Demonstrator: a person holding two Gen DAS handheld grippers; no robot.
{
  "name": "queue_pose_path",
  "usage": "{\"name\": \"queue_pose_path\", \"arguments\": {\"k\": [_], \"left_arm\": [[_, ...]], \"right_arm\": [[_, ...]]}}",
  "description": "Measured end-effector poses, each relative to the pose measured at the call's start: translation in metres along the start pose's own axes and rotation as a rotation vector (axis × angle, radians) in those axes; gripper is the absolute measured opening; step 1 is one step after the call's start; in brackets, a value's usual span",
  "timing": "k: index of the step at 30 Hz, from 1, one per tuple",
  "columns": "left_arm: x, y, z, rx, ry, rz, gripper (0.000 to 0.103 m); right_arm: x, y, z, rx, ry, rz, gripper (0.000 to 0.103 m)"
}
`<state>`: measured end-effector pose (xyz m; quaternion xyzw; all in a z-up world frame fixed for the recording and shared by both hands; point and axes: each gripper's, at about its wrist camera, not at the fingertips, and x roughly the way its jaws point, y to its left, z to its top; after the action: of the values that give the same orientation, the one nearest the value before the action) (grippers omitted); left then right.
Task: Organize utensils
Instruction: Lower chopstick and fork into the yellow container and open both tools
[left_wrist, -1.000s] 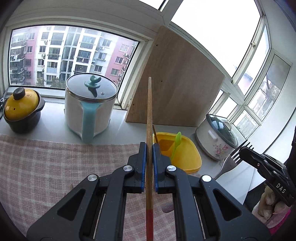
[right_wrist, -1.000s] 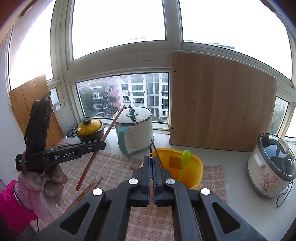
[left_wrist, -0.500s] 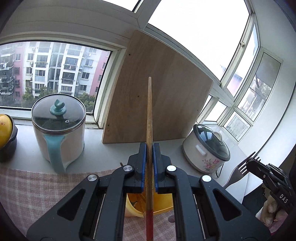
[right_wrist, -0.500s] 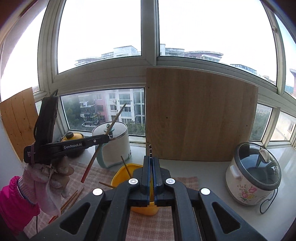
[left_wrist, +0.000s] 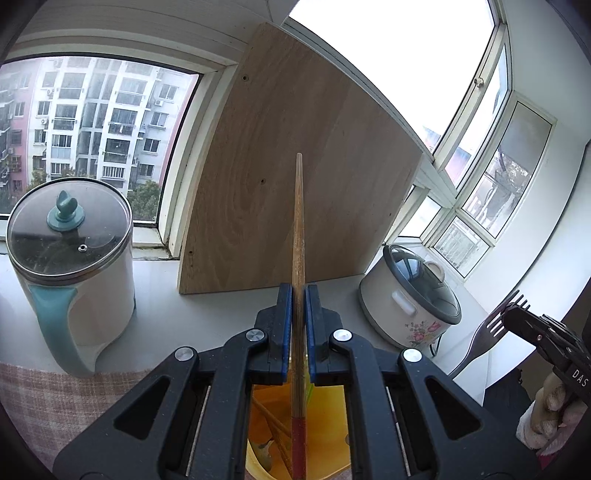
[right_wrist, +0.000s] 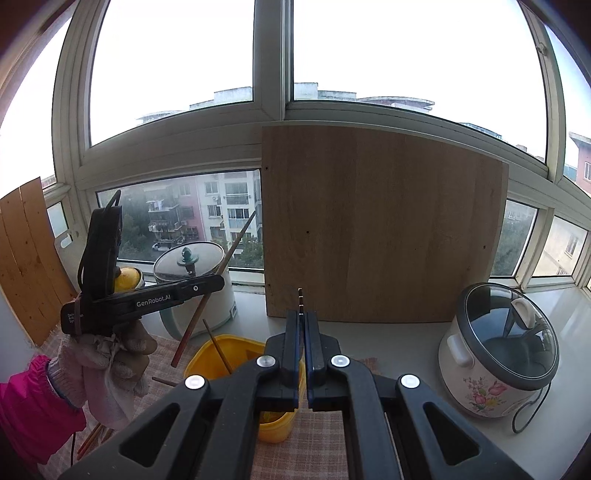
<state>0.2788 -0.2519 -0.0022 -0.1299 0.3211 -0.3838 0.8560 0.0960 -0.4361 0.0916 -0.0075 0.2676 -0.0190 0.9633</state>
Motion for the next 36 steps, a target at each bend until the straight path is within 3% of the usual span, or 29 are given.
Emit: {"name": "queue_pose_path", "arguments": {"k": [7, 17, 36], "left_arm": [[0.016, 0.014, -0.006, -0.026, 0.016, -0.029, 0.005], [0.017, 0.010, -0.015, 0.017, 0.029, -0.041, 0.005], [0.008, 0.004, -0.022, 0.052, 0.070, -0.048, 0.005]], "right_arm": [[0.024, -0.006, -0.006, 0.007, 0.036, 0.003, 0.000], [0.043, -0.002, -0.010, -0.001, 0.073, 0.005, 0.000], [0.050, 0.006, -0.016, -0.022, 0.096, 0.035, 0.001]]}}
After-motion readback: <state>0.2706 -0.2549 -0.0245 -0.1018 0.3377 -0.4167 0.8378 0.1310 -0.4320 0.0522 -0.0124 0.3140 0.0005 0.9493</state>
